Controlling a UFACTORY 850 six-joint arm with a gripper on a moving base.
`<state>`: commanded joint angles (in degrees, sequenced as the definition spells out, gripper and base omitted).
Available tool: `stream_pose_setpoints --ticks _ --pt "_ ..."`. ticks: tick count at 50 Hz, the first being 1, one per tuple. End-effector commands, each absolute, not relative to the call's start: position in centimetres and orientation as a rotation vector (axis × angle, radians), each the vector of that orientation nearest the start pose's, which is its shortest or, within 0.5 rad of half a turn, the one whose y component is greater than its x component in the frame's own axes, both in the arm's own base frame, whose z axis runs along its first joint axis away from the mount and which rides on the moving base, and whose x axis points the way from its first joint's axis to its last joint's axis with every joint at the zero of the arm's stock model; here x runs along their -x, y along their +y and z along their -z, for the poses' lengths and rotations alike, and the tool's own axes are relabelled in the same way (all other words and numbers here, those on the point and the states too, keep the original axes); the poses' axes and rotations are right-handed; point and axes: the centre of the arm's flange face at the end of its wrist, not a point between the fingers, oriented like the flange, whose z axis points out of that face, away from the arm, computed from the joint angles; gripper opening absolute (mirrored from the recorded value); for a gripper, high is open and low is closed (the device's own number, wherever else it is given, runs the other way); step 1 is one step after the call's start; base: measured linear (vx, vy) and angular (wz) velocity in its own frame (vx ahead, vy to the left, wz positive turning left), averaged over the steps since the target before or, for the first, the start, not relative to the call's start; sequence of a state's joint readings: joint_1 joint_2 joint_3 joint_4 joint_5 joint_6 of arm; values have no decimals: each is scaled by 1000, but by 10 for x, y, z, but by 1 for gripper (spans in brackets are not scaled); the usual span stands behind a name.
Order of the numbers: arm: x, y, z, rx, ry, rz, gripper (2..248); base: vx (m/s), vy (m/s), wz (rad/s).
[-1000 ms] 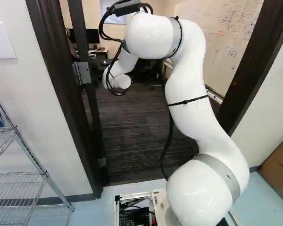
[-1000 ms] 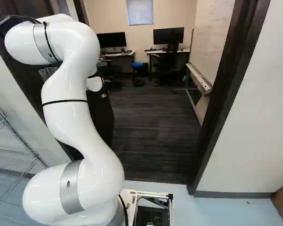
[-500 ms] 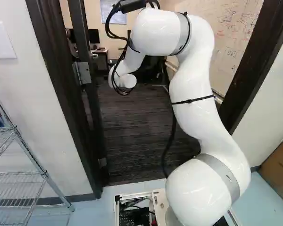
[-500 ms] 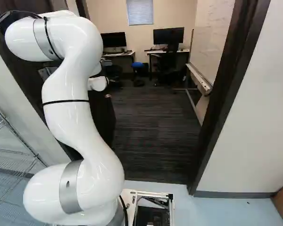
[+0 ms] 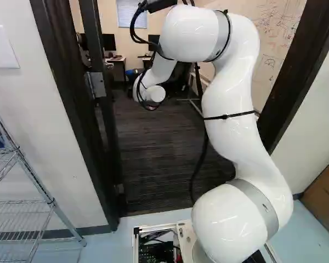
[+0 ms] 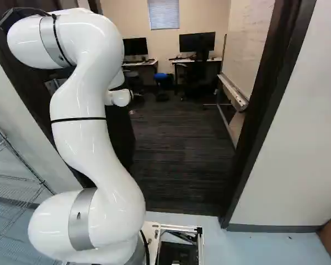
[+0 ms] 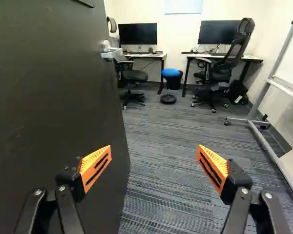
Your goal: Open the door and move inside
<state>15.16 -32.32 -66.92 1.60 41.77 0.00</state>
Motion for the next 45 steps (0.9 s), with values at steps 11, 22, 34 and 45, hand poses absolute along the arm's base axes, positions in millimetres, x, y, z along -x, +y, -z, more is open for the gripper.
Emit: stream_pose_setpoints --ticks 11,22,34,45 --pt "-638 153 -408 2353 -240 1840 247 0 0 0" --pt "-637 135 -408 2371 -211 1847 247 0 0 0" --pt "-636 117 -409 2388 -198 1856 247 0 0 0" --pt "-635 100 -410 2401 -196 1863 247 0 0 0"
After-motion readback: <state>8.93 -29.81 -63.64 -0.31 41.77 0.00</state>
